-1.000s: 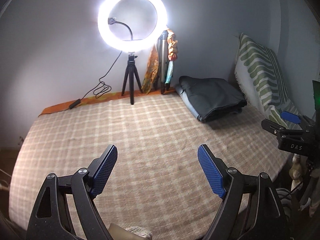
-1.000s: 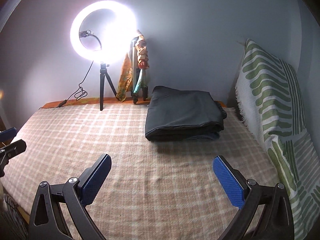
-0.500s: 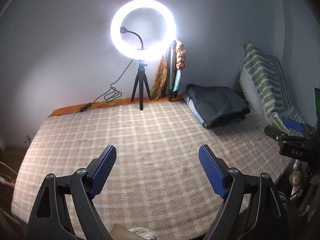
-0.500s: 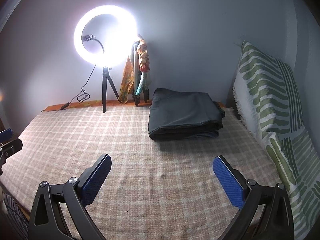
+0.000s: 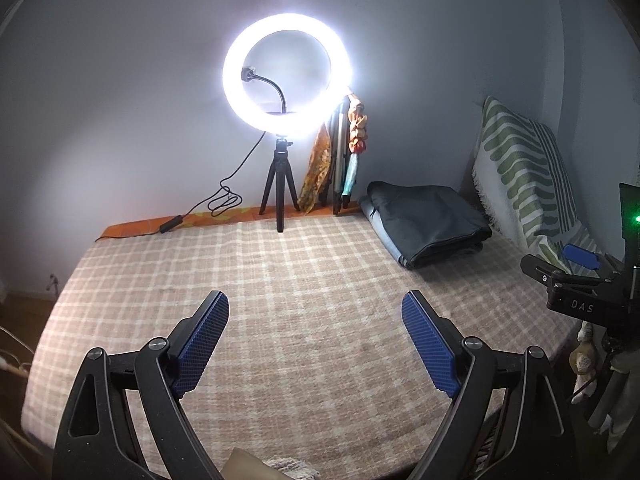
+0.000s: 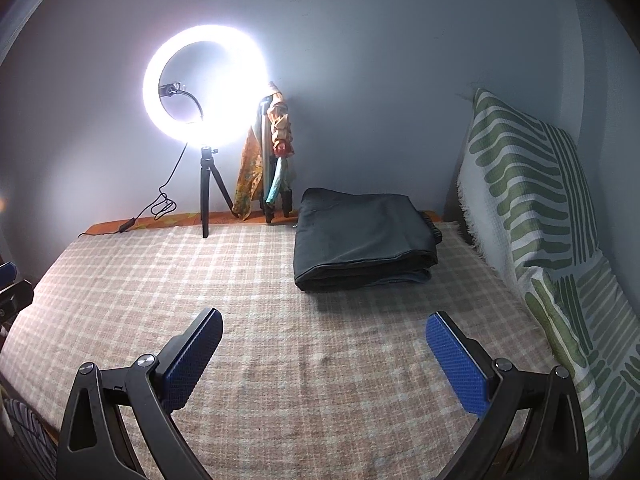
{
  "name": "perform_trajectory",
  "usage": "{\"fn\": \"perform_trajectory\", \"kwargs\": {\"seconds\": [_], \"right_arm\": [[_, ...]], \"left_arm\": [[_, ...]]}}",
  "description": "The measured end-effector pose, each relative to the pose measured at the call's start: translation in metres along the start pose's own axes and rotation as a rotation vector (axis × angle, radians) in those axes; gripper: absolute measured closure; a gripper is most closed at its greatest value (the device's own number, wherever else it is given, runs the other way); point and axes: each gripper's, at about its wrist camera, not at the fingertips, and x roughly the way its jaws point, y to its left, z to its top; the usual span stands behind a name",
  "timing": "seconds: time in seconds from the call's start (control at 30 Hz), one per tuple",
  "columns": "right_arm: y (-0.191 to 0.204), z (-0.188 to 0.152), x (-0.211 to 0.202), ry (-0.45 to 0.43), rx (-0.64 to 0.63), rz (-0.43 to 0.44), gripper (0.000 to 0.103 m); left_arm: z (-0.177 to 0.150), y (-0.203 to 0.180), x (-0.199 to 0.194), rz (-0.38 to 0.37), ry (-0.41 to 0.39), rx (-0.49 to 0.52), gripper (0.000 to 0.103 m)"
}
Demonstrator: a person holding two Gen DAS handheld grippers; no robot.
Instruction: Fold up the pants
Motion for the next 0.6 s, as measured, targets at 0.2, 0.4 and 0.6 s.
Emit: {"fn": "perform_trajectory", "kwargs": {"seconds": [0.2, 0.4, 0.6], "right_arm": [[-0.0013, 0.0039, -0.0053, -0.018, 0.002, -0.023, 0.0], [-0.0028, 0.0059, -0.0058, -0.024, 0.011, -0.016, 0.0], [-0.0032, 0.0062, -0.0043, -0.024, 0.015, -0.01, 0.0]], "left_arm": [[0.0007, 0.0007, -0.0011, -0.01, -0.006, -0.012, 0.014], [0.001, 0.0, -0.0011, -0.013, -0.005, -0.012, 0.014], [0.001, -0.0005, -0.0002, -0.017, -0.003, -0.012, 0.014]]}}
